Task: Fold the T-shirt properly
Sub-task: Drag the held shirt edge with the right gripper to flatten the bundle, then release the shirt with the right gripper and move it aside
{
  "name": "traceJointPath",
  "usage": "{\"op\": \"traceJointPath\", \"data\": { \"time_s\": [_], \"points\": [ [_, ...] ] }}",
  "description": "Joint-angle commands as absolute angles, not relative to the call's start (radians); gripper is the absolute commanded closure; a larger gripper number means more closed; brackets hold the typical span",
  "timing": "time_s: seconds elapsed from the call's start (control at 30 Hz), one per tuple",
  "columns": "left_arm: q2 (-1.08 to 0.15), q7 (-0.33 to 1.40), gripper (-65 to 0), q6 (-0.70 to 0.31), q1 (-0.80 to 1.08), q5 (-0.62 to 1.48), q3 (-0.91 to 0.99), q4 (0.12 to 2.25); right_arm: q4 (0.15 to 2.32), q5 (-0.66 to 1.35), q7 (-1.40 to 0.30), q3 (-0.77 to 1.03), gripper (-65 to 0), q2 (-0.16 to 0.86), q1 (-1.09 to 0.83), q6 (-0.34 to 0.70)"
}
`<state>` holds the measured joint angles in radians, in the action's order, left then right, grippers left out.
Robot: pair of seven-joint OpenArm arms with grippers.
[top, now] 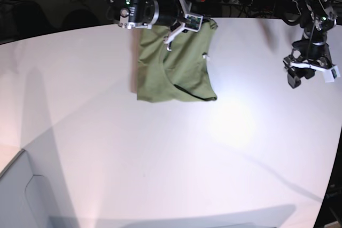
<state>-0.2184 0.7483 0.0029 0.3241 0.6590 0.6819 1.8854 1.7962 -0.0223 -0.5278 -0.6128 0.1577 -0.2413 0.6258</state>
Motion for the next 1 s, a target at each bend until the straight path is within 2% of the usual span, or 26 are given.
{"op": "traceJointPath", "data": {
  "time_s": [0.0,0.1,0.23,0.3,0.47,0.6,0.67,0.83,0.97],
  "points": [
    [-0.231,0.730,-36.8,-0.001,0.334,0.671,0.688,1.902,1.810,-0.007,-0.516,-0.611,-1.4,0.159,-0.228,0.641],
    [-0.229,0.730,-36.8,-0.001,0.338,0.670,0.688,1.902,1.807,-0.008,-0.518,-0.611,-10.1,0.163,-0.214,0.641],
    [-0.226,0.730,-36.8,-0.001,0.338,0.670,0.688,1.902,1.816,-0.005,-0.512,-0.608,-27.2,0.193,-0.213,0.641],
    [-0.228,0.731,-36.8,-0.001,0.338,0.670,0.688,1.902,1.840,-0.004,-0.512,-0.602,-32.6,0.209,-0.213,0.641],
    [-0.231,0.731,-36.9,-0.001,0.338,0.670,0.690,1.900,1.945,-0.004,-0.512,-0.490,-34.4,0.226,-0.251,0.641],
    [-0.232,0.731,-36.9,-0.001,0.357,0.670,0.690,1.893,1.994,-0.002,-0.518,-0.346,-31.5,0.219,-0.282,0.641],
    [-0.232,0.731,-36.9,-0.001,0.357,0.670,0.707,1.886,1.988,-0.002,-0.518,-0.312,-24.7,0.219,-0.283,0.641],
    [-0.232,0.731,-36.9,-0.001,0.355,0.670,0.774,1.857,1.906,-0.002,-0.512,-0.268,-0.1,0.222,-0.288,0.641],
    [-0.234,0.731,-36.9,-0.001,0.352,0.670,0.820,1.837,1.877,-0.007,-0.512,-0.232,-0.2,0.228,-0.308,0.641]
  ]
}}
